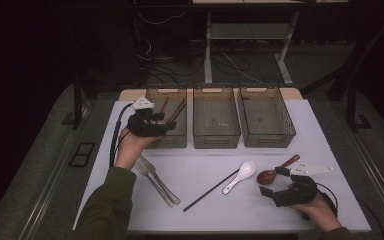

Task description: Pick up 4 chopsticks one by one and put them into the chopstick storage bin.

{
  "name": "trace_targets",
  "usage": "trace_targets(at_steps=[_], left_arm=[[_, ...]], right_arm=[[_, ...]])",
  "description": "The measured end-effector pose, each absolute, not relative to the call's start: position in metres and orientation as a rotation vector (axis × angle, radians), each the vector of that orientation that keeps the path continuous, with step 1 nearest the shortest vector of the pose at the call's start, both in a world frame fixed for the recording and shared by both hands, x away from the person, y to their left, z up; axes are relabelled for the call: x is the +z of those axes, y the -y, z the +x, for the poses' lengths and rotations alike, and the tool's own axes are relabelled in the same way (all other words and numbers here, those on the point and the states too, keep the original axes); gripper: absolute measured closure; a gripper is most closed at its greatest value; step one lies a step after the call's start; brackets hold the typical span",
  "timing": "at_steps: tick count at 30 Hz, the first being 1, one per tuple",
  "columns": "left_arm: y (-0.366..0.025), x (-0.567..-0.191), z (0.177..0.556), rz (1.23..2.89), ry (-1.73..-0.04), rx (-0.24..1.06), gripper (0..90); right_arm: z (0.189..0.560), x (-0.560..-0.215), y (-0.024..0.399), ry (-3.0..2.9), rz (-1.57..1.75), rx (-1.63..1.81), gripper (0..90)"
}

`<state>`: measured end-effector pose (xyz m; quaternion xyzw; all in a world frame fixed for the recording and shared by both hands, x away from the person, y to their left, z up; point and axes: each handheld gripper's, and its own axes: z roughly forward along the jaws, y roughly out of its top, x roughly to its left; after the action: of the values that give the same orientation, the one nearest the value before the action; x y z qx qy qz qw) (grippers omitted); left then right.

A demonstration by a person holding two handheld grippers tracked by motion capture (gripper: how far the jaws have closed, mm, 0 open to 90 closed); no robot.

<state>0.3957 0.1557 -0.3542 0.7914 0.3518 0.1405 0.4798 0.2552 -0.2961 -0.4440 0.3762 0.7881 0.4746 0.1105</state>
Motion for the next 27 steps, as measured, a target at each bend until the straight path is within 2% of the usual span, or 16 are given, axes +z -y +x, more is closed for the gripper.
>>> trace_targets(at_steps=[14,27], left_arm=[[-0.136,-0.368,0.352,1.978,-0.763,0.292,26.1],[-0.125,-0.389,0.316,1.984,-0.741,0.277,24.9]], right_arm=[[0.255,-0.444,0.295,-2.316,1.108,1.395,1.5],[0.254,-0.444,0.296,-2.310,1.109,1.395,1.5]])
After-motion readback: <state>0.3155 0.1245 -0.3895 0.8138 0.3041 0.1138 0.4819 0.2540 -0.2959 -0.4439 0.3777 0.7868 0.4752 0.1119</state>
